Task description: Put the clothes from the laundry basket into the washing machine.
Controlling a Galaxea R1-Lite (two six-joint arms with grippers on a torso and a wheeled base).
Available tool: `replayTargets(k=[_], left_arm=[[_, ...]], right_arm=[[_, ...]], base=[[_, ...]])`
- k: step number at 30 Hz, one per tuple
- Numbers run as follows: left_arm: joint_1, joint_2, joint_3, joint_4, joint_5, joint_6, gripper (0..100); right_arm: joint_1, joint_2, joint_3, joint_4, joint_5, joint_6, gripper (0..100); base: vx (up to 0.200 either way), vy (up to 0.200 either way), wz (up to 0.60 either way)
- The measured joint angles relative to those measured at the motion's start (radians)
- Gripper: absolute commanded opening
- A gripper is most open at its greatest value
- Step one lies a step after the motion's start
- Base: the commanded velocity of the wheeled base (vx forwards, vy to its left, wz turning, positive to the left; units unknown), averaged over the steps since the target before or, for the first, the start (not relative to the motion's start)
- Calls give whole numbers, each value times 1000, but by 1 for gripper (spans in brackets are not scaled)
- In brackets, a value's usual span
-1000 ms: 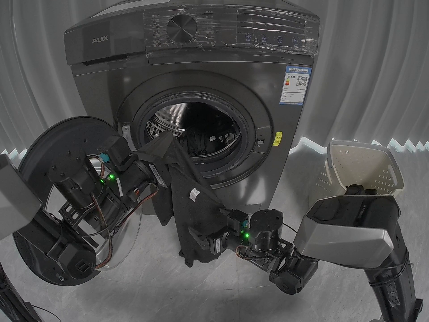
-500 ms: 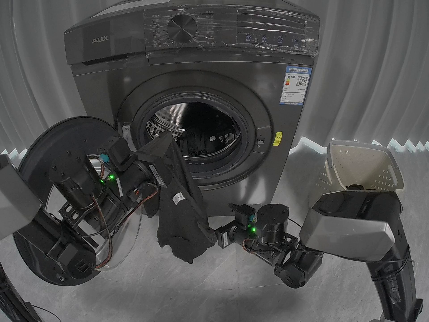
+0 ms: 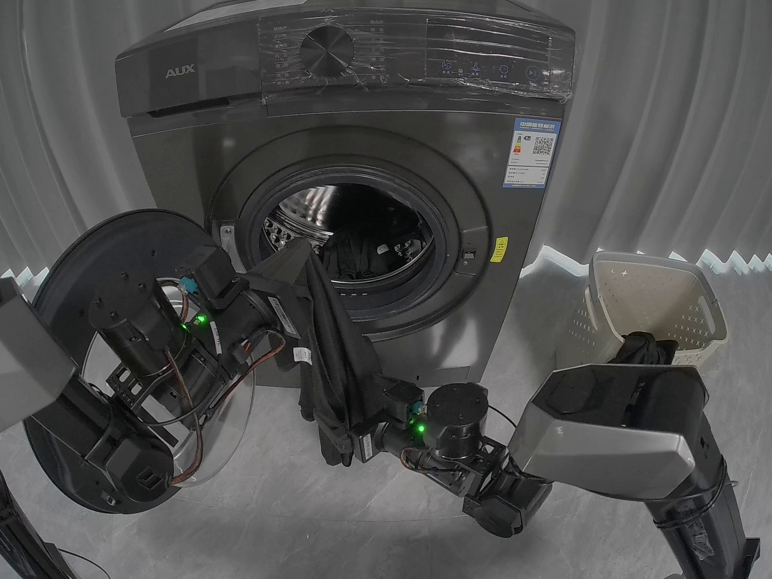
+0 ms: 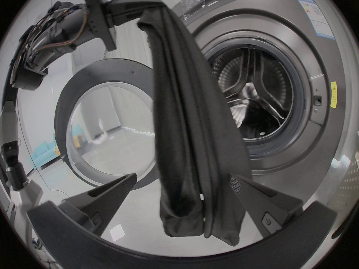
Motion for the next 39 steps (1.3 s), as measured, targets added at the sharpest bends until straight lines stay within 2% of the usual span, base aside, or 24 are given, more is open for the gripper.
replayTargets(k=[11,16,17,26,29,33,39], left_arm=[[4,3,-1,0,1,0,0],[1,3,-1,0,0,0,0],[1,3,-1,0,0,0,0],[-1,3,1,0,0,0,0],[1,3,3,0,0,0,0],[7,4,6,0,0,0,0],[25,7,7,0,0,0,0]], right_arm=[[42,-20,25,-13,-7,10,100],[47,-10,-9,-8,-12,10,100],[45,-6,-17,-6,-14,9,0],[-3,47,-91,-3,-22,5,0],[-16,48,-90,-6,-40,5,0],[-30,33,-71,-8,-51,8,0],[-47,-45,35,-8,-53,9,0]], base=[[0,0,0],[0,0,0],[0,0,0],[0,0,0],[0,0,0],[0,0,0],[0,0,0]])
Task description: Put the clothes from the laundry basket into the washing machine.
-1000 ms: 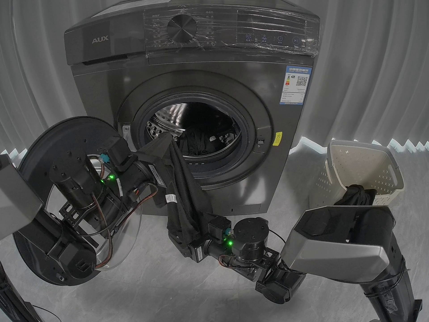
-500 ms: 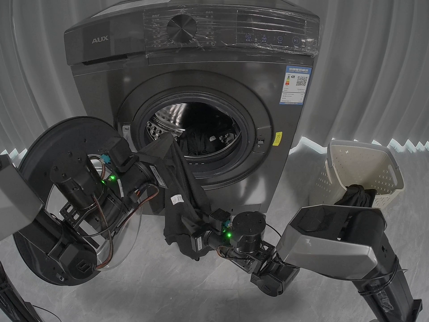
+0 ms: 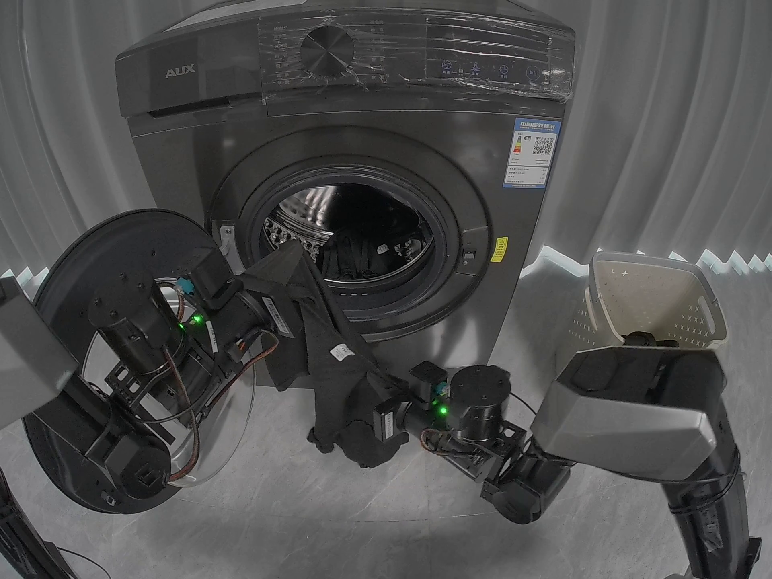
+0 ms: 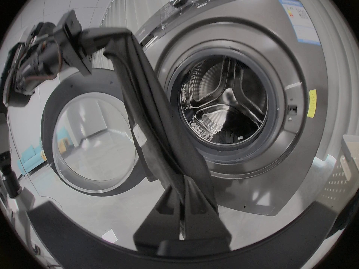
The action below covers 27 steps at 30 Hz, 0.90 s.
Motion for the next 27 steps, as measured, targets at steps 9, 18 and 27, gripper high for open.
replayTargets(k=[9,18,27], left_arm=[[12,-11,5,1,-1,0,0],[5,-72,23,3,-12,4,0],[-16,-140,69,1,-19,3,0]], right_arm=[[-31,-240,179,7,1,-4,0],[-78,-460,267,1,10,1,0],[-101,-616,368,-71,5,76,0]], base=[[0,0,0],[0,0,0],[0,0,0]])
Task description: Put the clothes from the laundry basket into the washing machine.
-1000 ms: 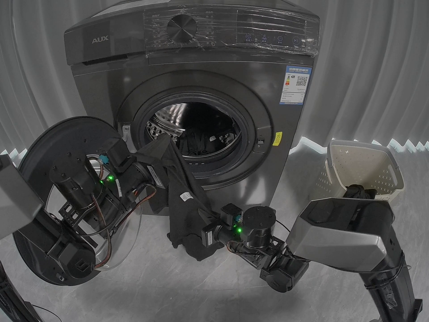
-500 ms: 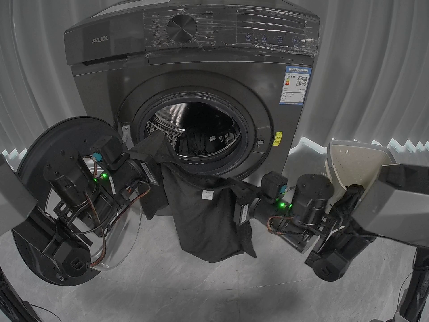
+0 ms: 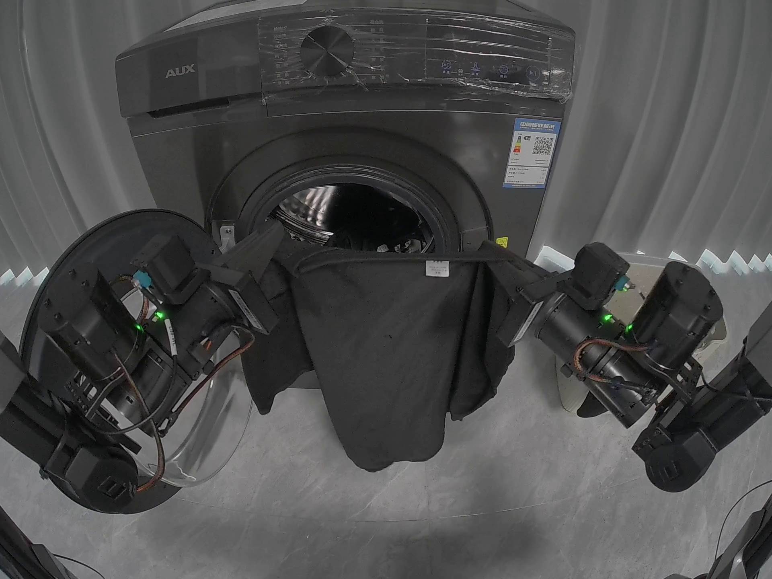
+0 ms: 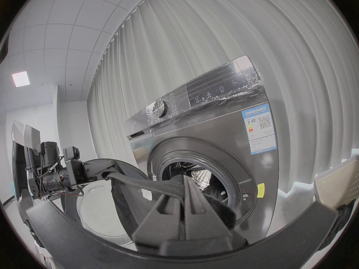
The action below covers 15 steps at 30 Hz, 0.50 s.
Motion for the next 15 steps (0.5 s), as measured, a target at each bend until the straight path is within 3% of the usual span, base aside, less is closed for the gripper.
replayTargets(k=[7,15], left_arm=[[-13,-15,27,-1,-3,-3,0],[-20,-35,30,-1,-3,-4,0]], right_arm=[[-2,2,-25,-24,-8,11,0],[4,7,-78,-25,-53,16,0]], base=[[0,0,0],[0,0,0]])
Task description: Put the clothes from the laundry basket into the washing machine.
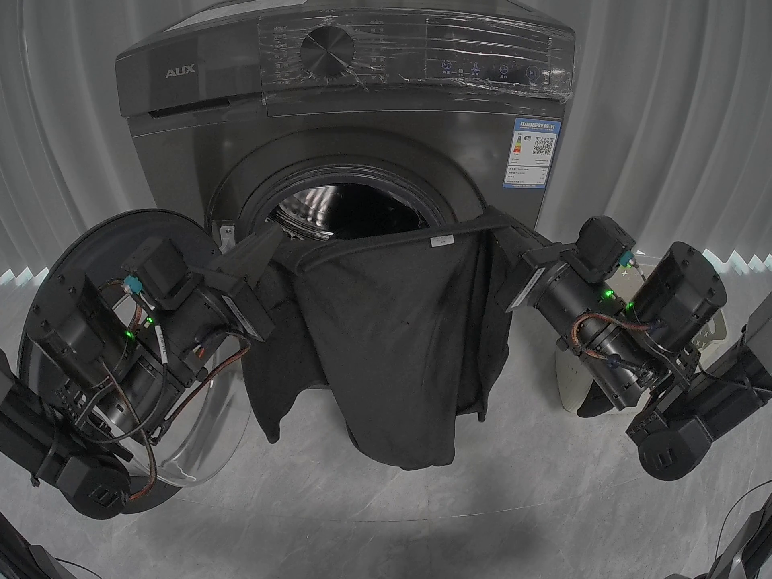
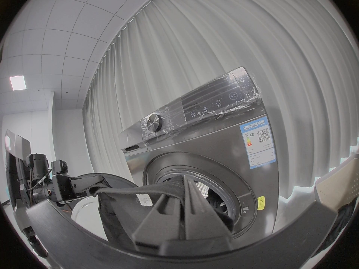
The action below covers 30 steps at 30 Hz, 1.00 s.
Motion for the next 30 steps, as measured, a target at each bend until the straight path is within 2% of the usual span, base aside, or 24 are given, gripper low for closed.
replayTargets(k=[30], left_arm=[[7,-27,1,1,3,3,0]], right_arm=[[12,-13,-14,3,-3,2,0]], base=[[0,0,0]])
